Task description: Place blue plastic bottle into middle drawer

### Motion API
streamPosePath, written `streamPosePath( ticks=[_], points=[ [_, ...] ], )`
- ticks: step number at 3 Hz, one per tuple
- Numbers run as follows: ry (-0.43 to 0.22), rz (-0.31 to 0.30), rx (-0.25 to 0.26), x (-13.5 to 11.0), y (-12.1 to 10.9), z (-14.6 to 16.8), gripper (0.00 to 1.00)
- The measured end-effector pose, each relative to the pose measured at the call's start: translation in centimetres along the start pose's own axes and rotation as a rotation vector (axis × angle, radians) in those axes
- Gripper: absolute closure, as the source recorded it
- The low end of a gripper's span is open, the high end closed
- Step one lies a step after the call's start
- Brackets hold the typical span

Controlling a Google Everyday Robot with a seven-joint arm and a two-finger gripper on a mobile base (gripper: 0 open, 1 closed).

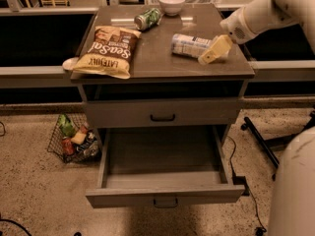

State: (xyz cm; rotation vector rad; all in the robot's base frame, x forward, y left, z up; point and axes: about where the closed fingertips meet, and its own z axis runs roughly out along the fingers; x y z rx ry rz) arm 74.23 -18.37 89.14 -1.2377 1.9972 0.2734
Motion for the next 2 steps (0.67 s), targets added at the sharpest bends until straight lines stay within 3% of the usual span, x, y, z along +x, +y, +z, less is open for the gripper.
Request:
streamPosePath(
  ticks=[2],
  points=[
    [-0.046, 0.024, 0.014, 0.2, -2.3, 3.7, 0.00]
  ],
)
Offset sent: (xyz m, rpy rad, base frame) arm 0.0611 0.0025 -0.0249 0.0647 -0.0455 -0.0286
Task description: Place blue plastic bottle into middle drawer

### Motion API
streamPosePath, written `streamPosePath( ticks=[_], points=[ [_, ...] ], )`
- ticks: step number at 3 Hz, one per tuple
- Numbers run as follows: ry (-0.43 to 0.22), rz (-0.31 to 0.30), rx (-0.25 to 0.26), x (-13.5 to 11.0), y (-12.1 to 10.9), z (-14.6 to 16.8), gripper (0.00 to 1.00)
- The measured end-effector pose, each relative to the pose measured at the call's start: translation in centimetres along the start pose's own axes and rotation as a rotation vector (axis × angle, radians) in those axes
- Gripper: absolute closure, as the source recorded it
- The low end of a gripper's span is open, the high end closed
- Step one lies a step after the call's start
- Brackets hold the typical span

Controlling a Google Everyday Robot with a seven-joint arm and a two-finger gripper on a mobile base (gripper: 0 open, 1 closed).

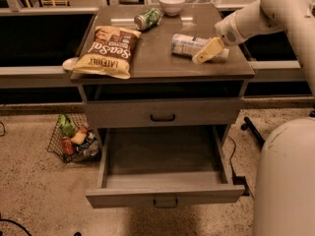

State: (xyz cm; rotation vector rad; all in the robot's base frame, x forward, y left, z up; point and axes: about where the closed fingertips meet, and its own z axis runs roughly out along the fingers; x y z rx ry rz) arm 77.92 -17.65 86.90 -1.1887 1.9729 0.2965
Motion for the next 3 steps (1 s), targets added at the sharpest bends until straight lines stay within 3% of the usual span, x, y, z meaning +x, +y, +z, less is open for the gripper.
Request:
streamPosePath(
  ticks=[2, 3],
  points=[
    [0.001, 0.026, -0.014, 1.4, -1.4, 3.3, 0.02],
    [0.014, 0.031, -0.014, 1.8, -1.7, 4.0, 0.24]
  ],
)
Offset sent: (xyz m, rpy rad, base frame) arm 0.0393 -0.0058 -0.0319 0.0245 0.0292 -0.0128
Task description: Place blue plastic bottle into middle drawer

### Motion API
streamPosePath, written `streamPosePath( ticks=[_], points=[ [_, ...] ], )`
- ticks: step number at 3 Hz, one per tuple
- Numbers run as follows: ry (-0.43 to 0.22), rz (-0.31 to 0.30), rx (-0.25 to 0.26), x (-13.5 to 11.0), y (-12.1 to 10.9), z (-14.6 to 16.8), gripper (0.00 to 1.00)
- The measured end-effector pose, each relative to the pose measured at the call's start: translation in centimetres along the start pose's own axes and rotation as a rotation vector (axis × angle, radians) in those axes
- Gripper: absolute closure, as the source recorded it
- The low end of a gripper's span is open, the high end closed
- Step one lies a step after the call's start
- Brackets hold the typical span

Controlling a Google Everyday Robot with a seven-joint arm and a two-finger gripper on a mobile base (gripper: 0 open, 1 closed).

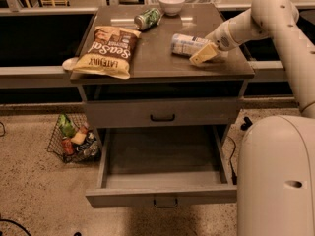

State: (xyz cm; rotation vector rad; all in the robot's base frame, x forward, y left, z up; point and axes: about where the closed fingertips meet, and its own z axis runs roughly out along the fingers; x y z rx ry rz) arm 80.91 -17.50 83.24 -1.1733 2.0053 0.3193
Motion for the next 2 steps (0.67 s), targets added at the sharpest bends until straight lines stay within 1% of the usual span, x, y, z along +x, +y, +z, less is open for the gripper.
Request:
streamPosePath(
  ticks=[1, 2],
  points=[
    [0.000, 0.000, 0.000, 0.0, 0.0, 0.0, 0.48],
    [-0.051, -0.046, -0.012, -2.2, 1.6, -1.3, 0.71]
  ],
)
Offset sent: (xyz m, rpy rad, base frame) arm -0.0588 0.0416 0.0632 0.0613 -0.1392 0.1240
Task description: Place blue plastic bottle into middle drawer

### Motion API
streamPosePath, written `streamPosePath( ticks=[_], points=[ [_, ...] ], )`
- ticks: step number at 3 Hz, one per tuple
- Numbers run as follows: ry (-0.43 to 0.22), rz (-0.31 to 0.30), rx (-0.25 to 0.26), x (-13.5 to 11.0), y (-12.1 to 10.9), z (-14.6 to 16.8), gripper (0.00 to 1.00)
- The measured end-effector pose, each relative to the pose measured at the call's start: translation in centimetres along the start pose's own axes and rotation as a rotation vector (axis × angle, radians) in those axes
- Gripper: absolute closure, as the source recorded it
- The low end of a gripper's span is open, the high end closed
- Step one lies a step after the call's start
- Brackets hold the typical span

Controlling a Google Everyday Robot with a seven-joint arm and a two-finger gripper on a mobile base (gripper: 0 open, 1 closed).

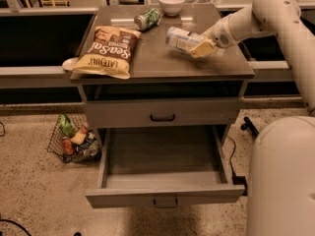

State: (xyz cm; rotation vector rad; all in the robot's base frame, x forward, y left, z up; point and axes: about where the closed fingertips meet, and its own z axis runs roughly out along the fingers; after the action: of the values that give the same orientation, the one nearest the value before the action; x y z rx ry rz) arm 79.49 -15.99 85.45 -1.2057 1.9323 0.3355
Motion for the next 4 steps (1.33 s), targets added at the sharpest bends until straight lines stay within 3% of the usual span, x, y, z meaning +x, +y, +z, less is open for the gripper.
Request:
streamPosePath(
  ticks=[1, 2, 4],
  points=[
    [-0.105, -0.050, -0.054, -3.2, 4.1, -2.3, 0.94],
    [-0.157, -0.040, -0.115, -4.2, 8.4, -3.6, 1.00],
    [-0.153, -0.037, -0.134, -3.9, 9.1, -3.0, 1.00]
  ],
)
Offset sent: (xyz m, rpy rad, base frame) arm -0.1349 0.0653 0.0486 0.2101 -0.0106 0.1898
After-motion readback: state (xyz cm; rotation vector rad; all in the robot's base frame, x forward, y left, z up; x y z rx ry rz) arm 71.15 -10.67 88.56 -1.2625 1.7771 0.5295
